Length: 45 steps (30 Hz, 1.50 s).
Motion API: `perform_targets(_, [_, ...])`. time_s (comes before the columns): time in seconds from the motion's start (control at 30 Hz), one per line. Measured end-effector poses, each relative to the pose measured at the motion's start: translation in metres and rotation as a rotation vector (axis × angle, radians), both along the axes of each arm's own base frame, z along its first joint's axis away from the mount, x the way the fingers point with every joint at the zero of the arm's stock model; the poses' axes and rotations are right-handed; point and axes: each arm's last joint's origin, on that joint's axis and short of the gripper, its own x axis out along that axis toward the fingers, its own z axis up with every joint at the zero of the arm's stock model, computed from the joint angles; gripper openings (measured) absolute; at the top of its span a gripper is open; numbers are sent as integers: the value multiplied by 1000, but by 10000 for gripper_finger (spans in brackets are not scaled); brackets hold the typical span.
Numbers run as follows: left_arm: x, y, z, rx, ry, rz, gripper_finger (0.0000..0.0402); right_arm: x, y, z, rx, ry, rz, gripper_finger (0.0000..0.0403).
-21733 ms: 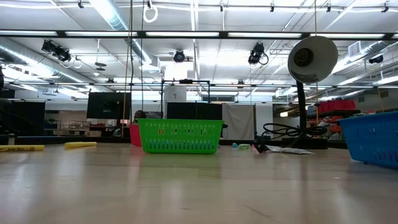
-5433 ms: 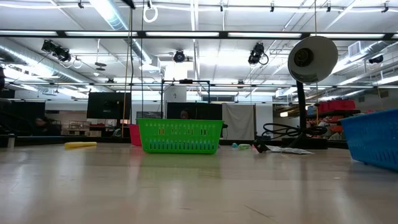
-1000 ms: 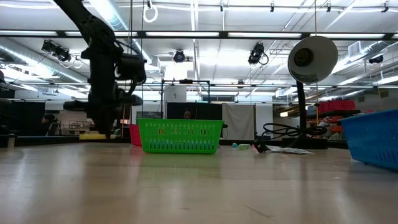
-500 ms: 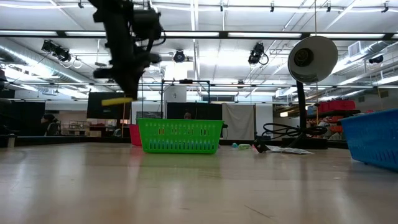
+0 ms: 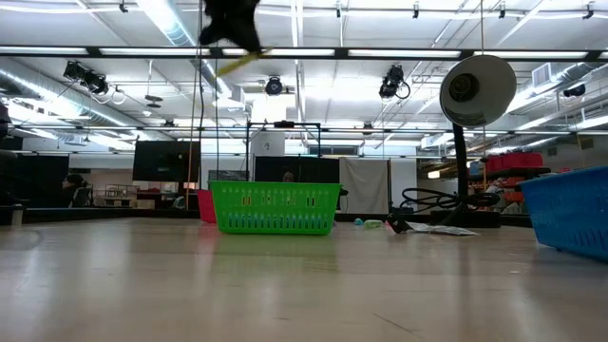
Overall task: Pick & Place Markers
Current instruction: Put the large yellow pen into the blue bin
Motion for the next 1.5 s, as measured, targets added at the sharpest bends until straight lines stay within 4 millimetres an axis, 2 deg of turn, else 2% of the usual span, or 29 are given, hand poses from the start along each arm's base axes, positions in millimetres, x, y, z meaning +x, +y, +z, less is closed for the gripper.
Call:
perform_targets(0.2, [-4, -21, 59, 128, -150, -149, 23, 0, -1, 0, 162, 21, 13, 208])
perform_targets(0.37, [-14, -35, 99, 207, -267, -201, 23, 1, -4, 0, 254, 34, 11, 208])
perform_targets(0.6, [-22, -51, 131, 355, -378, -299, 23, 0, -6, 6, 332, -15, 31, 241])
perform_targets(0.8, [-13, -70, 138, 592, -384, -500, 23, -1, -8, 13, 483, -62, 93, 291])
perform_targets(1.0, [10, -87, 134, 765, -371, -632, 23, -3, -9, 22, 623, -130, 145, 325])
perform_targets(1.23, [40, -112, 114, 1005, -230, -854, 23, -3, -10, 21, 853, -78, 171, 334])
perform_targets(1.5, [55, -149, 104, 1304, -80, -972, 23, -1, -14, 19, 967, -47, 181, 332])
